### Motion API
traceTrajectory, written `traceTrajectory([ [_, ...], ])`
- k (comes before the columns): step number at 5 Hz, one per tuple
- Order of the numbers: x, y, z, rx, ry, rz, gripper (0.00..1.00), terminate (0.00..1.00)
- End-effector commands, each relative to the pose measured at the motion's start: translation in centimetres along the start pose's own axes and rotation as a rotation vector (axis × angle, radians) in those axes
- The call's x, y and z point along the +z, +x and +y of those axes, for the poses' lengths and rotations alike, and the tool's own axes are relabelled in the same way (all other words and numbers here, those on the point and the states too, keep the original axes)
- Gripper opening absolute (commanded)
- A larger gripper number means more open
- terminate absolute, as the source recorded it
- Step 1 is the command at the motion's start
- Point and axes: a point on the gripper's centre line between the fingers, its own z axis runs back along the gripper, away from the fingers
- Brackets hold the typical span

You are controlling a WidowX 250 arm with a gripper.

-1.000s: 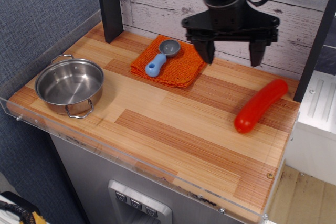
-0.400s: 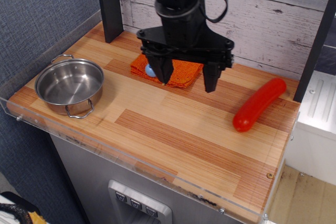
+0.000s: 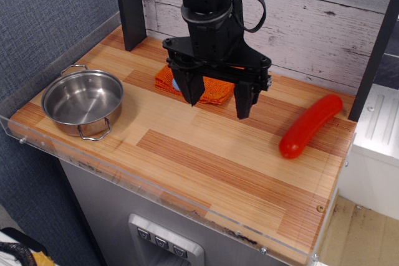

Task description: Put the food on the opposite corner.

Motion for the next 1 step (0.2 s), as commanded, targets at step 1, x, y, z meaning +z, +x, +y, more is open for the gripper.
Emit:
traceTrajectory([
  [1, 1.33, 0.59, -0.35, -0.003, 0.0, -0.035, 1.0, 1.0],
])
